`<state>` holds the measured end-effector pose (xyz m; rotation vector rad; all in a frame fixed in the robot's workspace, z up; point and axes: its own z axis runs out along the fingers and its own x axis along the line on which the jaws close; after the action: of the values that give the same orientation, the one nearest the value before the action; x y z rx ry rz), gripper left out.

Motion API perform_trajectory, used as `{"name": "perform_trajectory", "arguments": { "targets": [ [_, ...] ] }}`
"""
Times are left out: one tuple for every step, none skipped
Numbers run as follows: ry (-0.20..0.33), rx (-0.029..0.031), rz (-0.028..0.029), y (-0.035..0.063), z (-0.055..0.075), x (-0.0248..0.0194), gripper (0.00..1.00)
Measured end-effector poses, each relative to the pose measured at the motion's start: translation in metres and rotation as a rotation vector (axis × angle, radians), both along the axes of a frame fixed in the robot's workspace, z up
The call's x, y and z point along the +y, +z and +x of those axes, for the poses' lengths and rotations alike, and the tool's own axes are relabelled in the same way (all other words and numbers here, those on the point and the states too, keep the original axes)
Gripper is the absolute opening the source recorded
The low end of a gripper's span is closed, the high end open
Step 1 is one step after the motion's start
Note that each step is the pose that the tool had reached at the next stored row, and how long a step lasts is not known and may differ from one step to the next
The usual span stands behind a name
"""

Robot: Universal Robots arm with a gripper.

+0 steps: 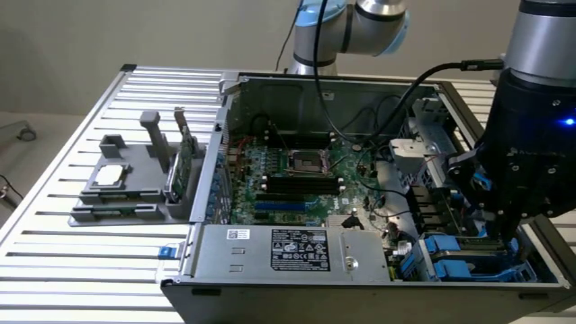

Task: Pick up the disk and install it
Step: 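Insert the first disk wire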

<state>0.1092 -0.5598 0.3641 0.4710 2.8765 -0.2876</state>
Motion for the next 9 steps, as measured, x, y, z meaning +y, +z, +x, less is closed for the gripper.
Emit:
{"name": "perform_trajectory", "arguments": {
  "targets": [
    [-0.001, 0.0, -0.0089, -0.0001, -0.0006, 0.0, 0.17],
    [-0.003, 0.0001, -0.0149, -0.0003, -0.0017, 0.0, 0.17],
    [-0.006, 0.0, -0.0181, -0.0009, -0.0032, 0.0, 0.17],
    [-0.009, 0.0, -0.0198, -0.0019, -0.005, 0.0, 0.17],
    [-0.014, 0.0001, -0.0215, -0.003, -0.0065, 0.0002, 0.17],
    [-0.018, 0.0001, -0.0235, -0.0045, -0.0078, 0.0006, 0.17],
    [-0.022, 0.0002, -0.0258, -0.006, -0.0092, 0.0011, 0.17],
    [-0.026, 0.0003, -0.0269, -0.0071, -0.0102, 0.0016, 0.17],
    [-0.029, 0.0003, -0.0268, -0.0079, -0.0104, 0.002, 0.17]
  ]
}}
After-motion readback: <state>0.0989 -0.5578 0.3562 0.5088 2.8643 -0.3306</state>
